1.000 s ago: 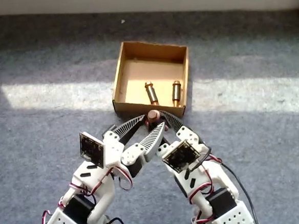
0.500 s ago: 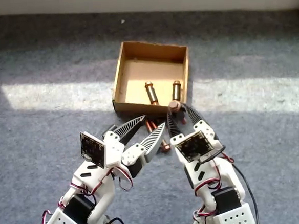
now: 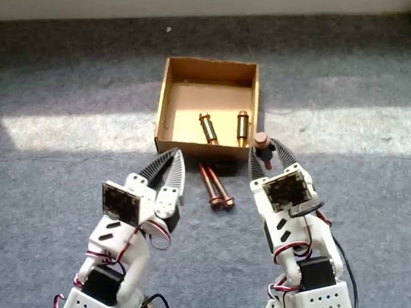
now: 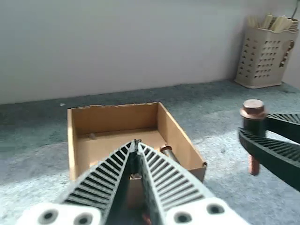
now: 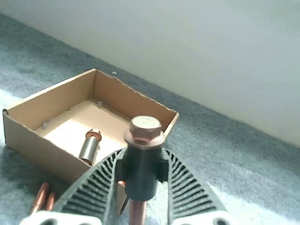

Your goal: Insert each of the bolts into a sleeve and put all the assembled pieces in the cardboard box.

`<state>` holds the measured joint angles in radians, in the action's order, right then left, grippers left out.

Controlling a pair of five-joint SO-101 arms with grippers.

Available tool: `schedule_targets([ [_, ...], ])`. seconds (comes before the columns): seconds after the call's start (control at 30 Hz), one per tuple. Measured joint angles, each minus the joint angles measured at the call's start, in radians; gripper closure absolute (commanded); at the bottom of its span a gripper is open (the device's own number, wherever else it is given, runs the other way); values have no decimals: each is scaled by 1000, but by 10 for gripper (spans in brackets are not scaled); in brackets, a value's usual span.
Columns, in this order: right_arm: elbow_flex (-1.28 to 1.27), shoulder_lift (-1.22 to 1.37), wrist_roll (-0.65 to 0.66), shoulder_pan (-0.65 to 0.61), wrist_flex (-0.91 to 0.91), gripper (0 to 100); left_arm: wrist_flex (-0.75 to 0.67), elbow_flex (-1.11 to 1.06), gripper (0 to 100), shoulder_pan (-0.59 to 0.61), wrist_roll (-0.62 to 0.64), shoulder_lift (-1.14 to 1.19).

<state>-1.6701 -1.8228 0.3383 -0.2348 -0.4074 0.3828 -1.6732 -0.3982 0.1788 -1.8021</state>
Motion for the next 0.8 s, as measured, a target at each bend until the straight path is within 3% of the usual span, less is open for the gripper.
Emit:
schedule_targets([
  [0.2, 0, 0, -89, 17, 0, 994, 64, -3, 993, 249, -3, 0],
  [0.37, 0, 0, -92, 23, 0, 994, 201, -3, 993, 356, -3, 0],
  [0.67, 0, 0, -92, 20, -80, 994, 463, -3, 993, 396, -5, 0],
  [0.8, 0, 0, -92, 20, -157, 994, 491, -3, 993, 396, -6, 0],
])
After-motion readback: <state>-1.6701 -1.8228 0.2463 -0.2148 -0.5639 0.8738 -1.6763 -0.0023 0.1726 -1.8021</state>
